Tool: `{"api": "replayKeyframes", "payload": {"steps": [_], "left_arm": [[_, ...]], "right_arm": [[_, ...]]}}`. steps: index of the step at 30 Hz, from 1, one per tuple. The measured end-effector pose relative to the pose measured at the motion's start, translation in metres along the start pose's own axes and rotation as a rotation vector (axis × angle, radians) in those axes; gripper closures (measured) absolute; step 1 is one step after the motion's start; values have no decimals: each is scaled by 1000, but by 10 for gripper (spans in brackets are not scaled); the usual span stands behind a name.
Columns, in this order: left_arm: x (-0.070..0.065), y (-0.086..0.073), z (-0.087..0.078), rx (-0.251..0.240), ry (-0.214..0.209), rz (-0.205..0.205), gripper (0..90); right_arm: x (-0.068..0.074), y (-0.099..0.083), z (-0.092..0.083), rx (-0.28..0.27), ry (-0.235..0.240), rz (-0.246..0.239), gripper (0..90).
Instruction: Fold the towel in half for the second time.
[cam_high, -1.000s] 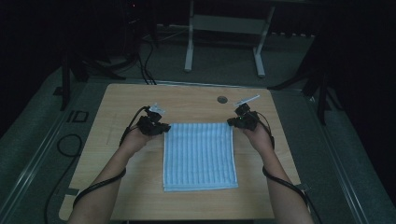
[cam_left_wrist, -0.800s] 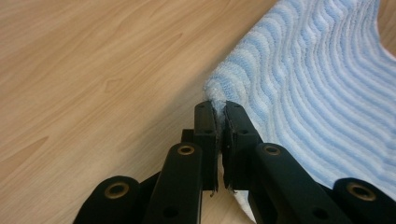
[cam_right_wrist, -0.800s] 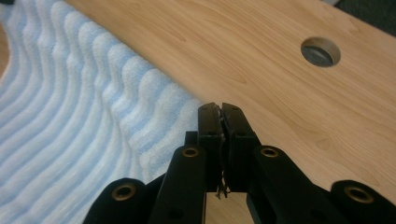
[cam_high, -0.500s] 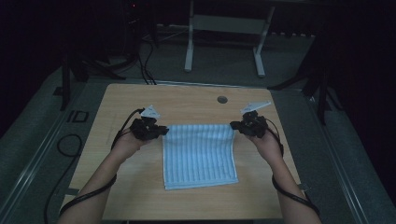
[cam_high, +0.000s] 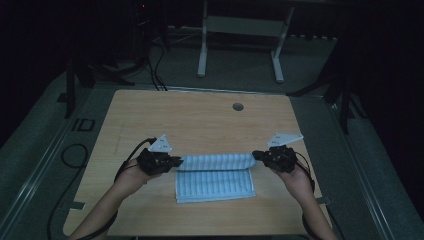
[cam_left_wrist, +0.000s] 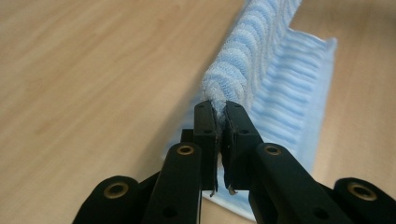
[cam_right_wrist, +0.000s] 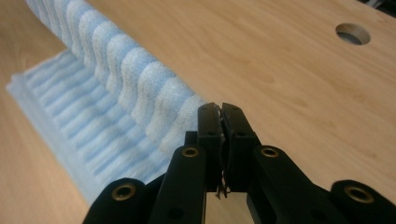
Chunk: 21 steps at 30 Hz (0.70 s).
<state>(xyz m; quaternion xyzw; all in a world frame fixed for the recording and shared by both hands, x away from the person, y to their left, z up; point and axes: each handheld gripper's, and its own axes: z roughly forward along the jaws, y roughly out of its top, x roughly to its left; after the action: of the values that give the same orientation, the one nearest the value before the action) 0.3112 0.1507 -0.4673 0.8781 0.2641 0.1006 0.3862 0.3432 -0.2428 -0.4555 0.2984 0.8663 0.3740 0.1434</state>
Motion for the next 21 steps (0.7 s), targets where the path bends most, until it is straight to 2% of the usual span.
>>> {"api": "replayKeyframes", "payload": {"steps": [3,4,5,8,13,14,18,20,21], "left_arm": [[-7,-4,1,11,-13,10,856],[-15,-9,1,20,-16,28,856],[-18,-11,1,22,-23,29,853],[-24,-16,1,21,-38,27,853],[-33,-28,6,40,-42,38,853],[-32,-31,7,43,-60,20,853],[-32,-41,9,49,-82,-9,850],[-34,-46,11,50,-108,-28,848],[-34,-46,11,50,-108,-28,843]], "right_arm": [[6,-6,-2,4,-2,-6,871],[9,-9,-3,8,-5,-11,870],[13,-15,-5,5,14,1,870],[19,-23,-8,7,17,12,870],[29,-42,-7,17,53,41,870],[31,-45,-7,19,59,48,870],[42,-60,-3,41,112,51,867],[46,-66,-1,55,113,43,867],[46,-66,-1,55,113,43,867]]}}
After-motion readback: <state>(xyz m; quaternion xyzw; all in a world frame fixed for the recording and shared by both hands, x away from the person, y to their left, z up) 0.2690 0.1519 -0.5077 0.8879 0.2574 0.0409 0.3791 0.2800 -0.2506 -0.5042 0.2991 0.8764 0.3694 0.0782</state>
